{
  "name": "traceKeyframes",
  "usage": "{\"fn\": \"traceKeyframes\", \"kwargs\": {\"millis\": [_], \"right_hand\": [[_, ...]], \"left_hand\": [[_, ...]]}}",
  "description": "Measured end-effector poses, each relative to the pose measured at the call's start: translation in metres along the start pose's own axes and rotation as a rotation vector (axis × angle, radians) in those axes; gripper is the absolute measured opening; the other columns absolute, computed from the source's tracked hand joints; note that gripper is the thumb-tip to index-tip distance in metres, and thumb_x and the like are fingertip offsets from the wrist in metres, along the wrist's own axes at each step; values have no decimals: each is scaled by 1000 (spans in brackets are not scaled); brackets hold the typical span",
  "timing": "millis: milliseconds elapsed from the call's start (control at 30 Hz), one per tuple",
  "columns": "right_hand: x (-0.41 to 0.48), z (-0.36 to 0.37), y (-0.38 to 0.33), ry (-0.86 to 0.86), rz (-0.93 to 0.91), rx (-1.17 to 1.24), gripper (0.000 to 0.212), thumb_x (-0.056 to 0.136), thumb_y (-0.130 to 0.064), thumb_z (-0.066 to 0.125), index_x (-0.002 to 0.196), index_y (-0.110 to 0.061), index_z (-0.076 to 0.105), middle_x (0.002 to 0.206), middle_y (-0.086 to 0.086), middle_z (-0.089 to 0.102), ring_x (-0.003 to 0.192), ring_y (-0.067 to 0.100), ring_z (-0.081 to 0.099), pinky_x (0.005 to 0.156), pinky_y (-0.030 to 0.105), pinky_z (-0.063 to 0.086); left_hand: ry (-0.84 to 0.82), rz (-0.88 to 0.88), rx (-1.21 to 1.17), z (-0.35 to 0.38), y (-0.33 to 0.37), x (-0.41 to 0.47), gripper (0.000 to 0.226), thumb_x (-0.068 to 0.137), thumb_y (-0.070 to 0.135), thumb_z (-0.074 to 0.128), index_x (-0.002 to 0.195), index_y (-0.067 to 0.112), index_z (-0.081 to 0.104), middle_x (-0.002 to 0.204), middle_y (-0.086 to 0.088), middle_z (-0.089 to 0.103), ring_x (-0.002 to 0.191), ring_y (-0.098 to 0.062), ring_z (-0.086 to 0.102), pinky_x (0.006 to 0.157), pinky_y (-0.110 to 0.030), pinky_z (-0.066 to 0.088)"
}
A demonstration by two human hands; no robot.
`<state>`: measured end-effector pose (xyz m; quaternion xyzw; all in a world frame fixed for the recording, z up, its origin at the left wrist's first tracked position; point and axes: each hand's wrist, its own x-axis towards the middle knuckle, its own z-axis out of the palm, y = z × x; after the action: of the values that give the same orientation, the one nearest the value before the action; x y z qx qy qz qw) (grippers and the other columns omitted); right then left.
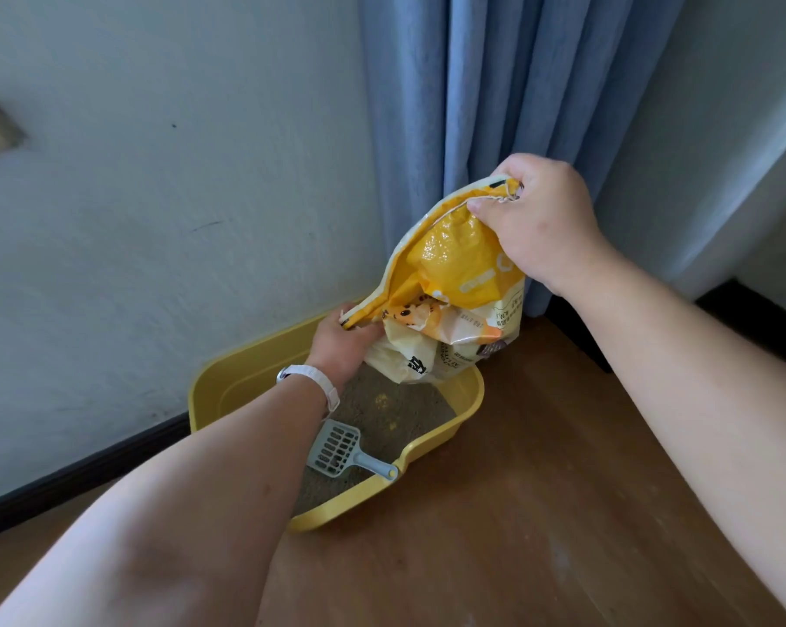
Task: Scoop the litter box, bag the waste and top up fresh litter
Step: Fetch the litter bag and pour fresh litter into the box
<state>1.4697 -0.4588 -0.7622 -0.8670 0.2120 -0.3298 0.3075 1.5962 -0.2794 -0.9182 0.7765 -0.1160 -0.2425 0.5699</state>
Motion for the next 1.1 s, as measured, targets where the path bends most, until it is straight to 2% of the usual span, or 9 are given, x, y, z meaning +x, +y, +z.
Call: {"fn": "traceKeyframes", "kwargs": {"millis": [300, 400, 567, 733, 967, 1100], "right_hand": [[1, 6, -9, -11, -21, 7, 21, 87, -25, 67, 84, -5, 61, 78, 15, 63, 71, 26, 60, 61, 36, 50], [4, 6, -13, -15, -23, 4, 21, 86, -25, 67, 84, -5, 61, 77, 13, 62, 70, 22, 57, 62, 37, 50], [8, 9, -21, -27, -48, -6, 24, 86, -25, 68, 86, -1, 62, 84, 19, 65, 76, 30, 61, 63, 39, 51], [8, 13, -24, -48, -22, -5, 23, 85, -25, 68, 87, -3, 62, 82, 14, 65, 80, 29, 64, 66, 40, 55], [11, 16, -28, -47, -36, -23, 24, 86, -26, 68, 89, -3, 63, 85, 14, 67, 80, 27, 64, 67, 38, 56], [18, 19, -30, -65, -53, -48, 21, 86, -27, 68, 90, -6, 64, 86, 9, 66, 81, 23, 63, 65, 32, 52]], "left_hand": [[5, -8, -38, -4, 2, 1, 18, 85, 27, 73, 101, 26, 65, 93, 2, 72, 89, -17, 69, 73, -32, 56], [-12, -30, -52, -7, 0, 2, 16, 84, 27, 75, 97, 26, 66, 93, 0, 73, 89, -19, 70, 80, -39, 58], [-29, -59, -57, -13, -5, 1, 16, 82, 23, 76, 95, 25, 66, 95, -4, 74, 91, -23, 70, 88, -48, 56], [-34, -71, -36, -18, -9, 1, 24, 80, 26, 78, 100, 24, 67, 95, -4, 74, 90, -23, 71, 87, -49, 57], [-20, -70, -67, -19, -5, 4, 18, 83, 22, 75, 97, 27, 64, 97, -3, 73, 91, -22, 70, 87, -45, 57], [2, -63, -66, -15, -4, 11, 19, 84, 23, 74, 102, 23, 65, 96, -4, 72, 92, -24, 69, 78, -38, 58]]}}
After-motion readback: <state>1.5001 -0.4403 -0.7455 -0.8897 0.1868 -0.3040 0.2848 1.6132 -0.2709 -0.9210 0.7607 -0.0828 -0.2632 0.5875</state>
